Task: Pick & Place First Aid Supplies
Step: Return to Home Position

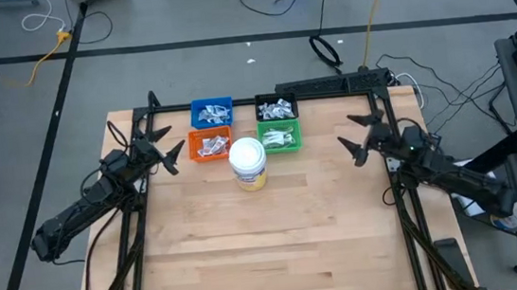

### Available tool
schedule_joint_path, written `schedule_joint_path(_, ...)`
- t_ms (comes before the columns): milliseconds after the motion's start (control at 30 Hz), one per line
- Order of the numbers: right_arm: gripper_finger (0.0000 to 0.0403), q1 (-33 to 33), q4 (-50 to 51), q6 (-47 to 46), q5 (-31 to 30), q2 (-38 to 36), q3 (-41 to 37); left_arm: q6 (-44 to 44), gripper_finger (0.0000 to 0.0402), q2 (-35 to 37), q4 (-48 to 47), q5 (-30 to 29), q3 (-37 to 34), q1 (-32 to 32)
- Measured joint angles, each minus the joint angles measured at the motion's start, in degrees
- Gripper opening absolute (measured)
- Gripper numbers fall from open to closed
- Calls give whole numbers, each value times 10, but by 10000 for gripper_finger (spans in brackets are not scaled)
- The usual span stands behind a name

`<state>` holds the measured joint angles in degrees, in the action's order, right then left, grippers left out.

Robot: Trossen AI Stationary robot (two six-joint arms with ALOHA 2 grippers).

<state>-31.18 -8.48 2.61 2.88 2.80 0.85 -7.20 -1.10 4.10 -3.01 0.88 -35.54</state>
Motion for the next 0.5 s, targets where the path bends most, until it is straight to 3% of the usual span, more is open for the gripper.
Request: schedule_joint_path(500, 373, 0, -2, 0, 1, -27, -1, 0, 310, 0, 0, 0, 0, 0)
